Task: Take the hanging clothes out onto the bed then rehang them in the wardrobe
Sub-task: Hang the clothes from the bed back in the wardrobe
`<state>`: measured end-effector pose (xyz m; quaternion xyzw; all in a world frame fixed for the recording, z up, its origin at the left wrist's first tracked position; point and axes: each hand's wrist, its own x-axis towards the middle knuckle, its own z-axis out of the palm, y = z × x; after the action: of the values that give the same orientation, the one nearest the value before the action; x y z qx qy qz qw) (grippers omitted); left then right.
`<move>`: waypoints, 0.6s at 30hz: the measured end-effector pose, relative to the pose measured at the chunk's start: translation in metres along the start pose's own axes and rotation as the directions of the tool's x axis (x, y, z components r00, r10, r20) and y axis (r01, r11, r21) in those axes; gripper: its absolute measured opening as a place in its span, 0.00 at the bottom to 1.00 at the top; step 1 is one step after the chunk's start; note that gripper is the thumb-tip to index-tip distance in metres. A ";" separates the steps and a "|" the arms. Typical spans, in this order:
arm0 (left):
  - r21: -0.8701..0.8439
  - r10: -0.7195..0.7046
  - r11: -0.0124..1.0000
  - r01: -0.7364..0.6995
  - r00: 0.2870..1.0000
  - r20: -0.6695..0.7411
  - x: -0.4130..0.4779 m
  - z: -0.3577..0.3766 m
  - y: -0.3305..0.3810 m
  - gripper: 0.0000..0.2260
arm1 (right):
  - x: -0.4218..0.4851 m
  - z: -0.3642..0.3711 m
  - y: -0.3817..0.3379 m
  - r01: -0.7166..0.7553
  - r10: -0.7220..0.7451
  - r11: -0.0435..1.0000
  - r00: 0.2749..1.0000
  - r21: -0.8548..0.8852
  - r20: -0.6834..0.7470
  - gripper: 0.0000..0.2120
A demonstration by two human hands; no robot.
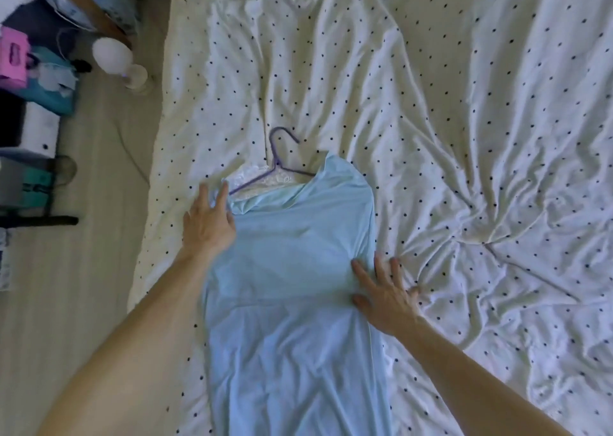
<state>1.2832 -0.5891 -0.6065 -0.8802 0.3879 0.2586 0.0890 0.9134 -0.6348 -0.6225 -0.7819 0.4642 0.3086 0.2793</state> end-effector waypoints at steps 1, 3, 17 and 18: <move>-0.016 0.000 1.000 0.000 1.000 0.001 0.010 0.006 -0.003 0.29 | 0.005 0.006 0.000 -0.005 0.005 1.000 1.000 -0.014 0.006 0.34; -0.032 0.001 0.999 -0.001 1.000 -0.022 0.019 0.013 -0.006 0.29 | 0.013 0.008 -0.004 -0.010 0.010 1.000 0.999 -0.013 0.036 0.34; -0.588 -0.012 0.808 -0.050 0.995 -0.101 -0.161 -0.004 0.031 0.05 | -0.091 -0.045 -0.020 -0.137 0.040 0.840 0.980 0.525 0.193 0.25; -0.620 0.032 0.780 -0.086 0.995 -0.097 -0.186 -0.006 0.042 0.04 | -0.111 -0.047 -0.025 -0.161 0.034 0.744 0.978 0.648 0.204 0.24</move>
<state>1.1497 -0.5012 -0.5017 -0.8573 0.3114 0.3389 -0.2308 0.9044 -0.5972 -0.5053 -0.5758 0.5567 0.2076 0.5616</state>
